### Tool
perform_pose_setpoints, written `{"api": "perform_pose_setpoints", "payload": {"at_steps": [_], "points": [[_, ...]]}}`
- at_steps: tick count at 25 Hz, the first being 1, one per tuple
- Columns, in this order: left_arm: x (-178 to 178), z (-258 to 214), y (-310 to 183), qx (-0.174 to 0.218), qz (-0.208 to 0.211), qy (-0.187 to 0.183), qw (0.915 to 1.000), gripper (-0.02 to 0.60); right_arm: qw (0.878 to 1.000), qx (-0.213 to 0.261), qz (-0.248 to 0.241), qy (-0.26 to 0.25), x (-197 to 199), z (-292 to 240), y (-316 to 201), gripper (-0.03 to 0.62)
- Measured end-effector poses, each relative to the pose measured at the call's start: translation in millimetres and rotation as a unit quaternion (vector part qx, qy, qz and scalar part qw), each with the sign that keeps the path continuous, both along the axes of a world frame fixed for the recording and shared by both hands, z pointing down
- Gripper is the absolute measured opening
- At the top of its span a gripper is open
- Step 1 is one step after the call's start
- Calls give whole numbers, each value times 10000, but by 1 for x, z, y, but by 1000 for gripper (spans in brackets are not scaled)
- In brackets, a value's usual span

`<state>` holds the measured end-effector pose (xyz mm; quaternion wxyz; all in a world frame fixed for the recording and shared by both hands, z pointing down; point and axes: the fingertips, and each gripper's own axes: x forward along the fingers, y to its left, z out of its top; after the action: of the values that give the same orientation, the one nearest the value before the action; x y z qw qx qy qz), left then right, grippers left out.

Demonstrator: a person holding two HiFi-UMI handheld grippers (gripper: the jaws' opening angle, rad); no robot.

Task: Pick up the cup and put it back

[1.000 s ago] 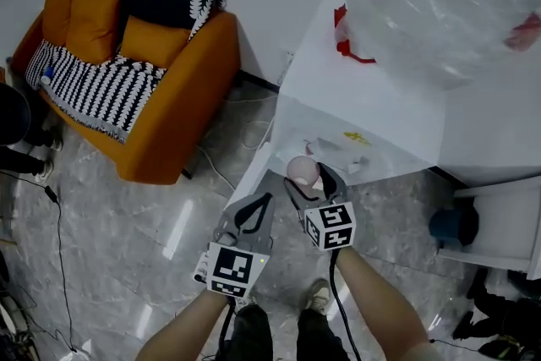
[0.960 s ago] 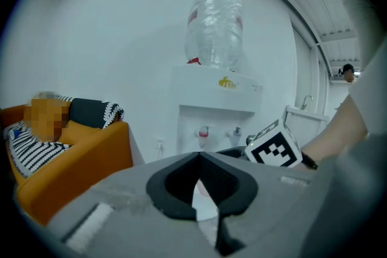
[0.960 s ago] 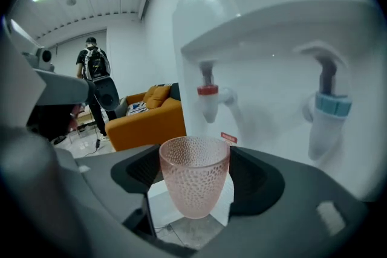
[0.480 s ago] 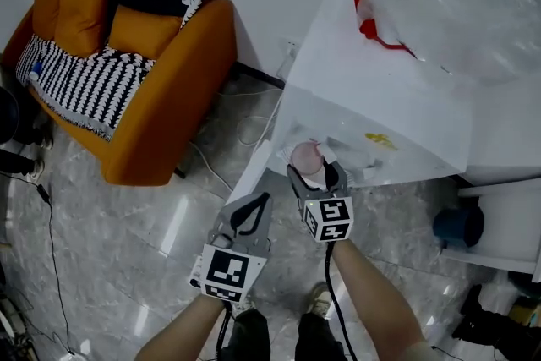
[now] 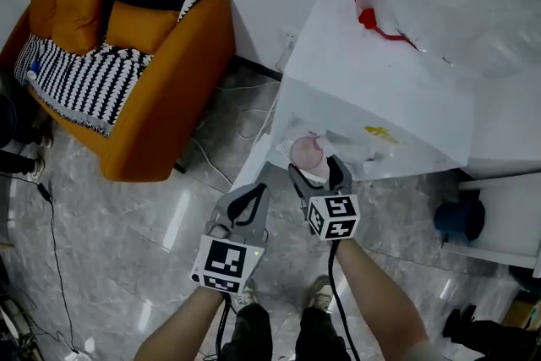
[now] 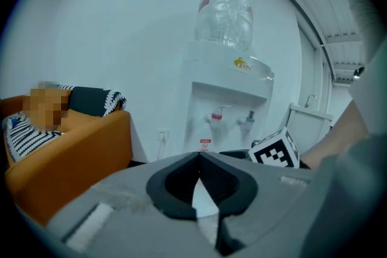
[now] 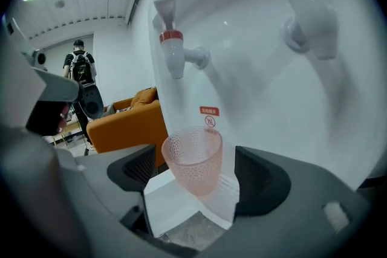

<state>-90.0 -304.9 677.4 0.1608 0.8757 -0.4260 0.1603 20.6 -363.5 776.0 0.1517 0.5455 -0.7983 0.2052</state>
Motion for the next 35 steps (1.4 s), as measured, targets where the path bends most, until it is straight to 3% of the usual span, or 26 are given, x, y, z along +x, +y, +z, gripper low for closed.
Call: {"api": "perform_pose_setpoints", "payload": {"at_steps": [3,14,18,22,29,35], "points": [[0,-16,-2,72,7,-42,10000,2,9999,-127,23,-19,4,-15,12,410],[-9,-109,4,382,-23,-128,9992,2,9995,-181,12,-256,14,-130,52,234],[-9,-149,17,474,18,-227,9986,2,9990,95,-393,196,8,-188,70,208],[-7,-194,33,621,83,-248,9977,2,9968,440,-619,245,3,-261,93,176],[5,-283,54,976,105,-181,9950,2,9907,959,-961,120,11,-379,133,94],[13,-354,86,1228,173,-179,9921,2,9893,1043,-960,-348,22,-464,172,38]]}}
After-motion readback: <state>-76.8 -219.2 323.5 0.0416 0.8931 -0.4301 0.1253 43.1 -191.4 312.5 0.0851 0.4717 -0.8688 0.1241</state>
